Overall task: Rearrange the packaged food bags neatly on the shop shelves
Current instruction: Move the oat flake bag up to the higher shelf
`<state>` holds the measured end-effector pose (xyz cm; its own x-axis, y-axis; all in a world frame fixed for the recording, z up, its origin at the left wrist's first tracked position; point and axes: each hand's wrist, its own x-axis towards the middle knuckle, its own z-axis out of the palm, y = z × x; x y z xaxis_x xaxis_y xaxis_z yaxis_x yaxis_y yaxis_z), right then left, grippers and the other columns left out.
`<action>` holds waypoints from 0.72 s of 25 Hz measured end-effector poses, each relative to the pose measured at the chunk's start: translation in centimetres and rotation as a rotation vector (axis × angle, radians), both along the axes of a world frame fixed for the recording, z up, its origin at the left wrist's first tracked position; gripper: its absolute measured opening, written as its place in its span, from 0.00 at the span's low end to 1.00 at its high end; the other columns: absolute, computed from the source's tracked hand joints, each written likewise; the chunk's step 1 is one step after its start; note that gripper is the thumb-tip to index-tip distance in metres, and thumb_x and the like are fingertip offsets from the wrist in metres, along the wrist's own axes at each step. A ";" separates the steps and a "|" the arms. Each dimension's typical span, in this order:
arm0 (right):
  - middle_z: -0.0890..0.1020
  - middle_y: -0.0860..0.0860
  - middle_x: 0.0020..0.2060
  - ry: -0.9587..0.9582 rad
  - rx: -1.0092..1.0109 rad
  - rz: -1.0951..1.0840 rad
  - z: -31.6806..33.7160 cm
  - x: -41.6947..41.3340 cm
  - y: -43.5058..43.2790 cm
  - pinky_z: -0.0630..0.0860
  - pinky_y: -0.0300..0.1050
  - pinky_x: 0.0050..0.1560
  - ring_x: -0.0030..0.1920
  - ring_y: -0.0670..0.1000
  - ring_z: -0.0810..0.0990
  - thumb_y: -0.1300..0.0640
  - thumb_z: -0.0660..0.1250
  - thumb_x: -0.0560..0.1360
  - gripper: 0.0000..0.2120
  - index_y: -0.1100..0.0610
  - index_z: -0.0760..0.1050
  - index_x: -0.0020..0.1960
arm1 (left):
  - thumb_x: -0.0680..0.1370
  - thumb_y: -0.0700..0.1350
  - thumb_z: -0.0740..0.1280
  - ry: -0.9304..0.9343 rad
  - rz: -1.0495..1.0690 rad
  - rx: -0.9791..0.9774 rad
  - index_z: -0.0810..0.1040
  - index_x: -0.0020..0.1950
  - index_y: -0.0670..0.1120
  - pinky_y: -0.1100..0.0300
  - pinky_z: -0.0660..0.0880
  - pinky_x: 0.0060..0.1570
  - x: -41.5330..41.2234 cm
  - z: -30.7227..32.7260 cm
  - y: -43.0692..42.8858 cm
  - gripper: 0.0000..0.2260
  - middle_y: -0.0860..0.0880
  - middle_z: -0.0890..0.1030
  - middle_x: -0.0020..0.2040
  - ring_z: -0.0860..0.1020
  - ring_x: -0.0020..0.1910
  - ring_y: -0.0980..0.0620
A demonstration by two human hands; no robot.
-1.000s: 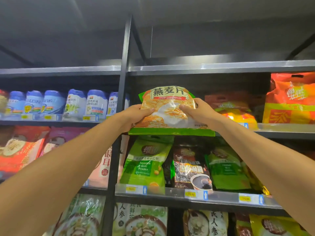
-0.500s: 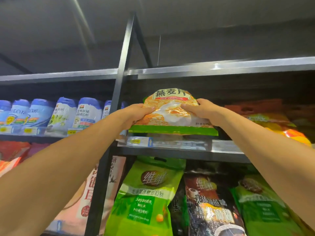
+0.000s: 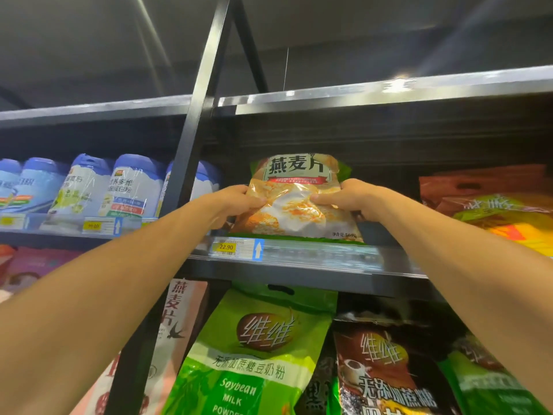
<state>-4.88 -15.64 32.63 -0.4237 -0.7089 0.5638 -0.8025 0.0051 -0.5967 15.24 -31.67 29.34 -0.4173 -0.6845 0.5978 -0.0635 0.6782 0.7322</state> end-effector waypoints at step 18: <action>0.82 0.54 0.58 0.178 0.276 -0.146 -1.6 -1.2 -2.9 0.80 0.52 0.51 0.53 0.56 0.83 0.39 0.78 0.70 0.34 0.56 0.73 0.68 | 0.77 0.49 0.77 -0.355 0.121 -0.027 0.77 0.66 0.43 0.50 0.82 0.51 -0.8 -0.3 -3.5 0.22 0.45 0.84 0.59 0.84 0.54 0.46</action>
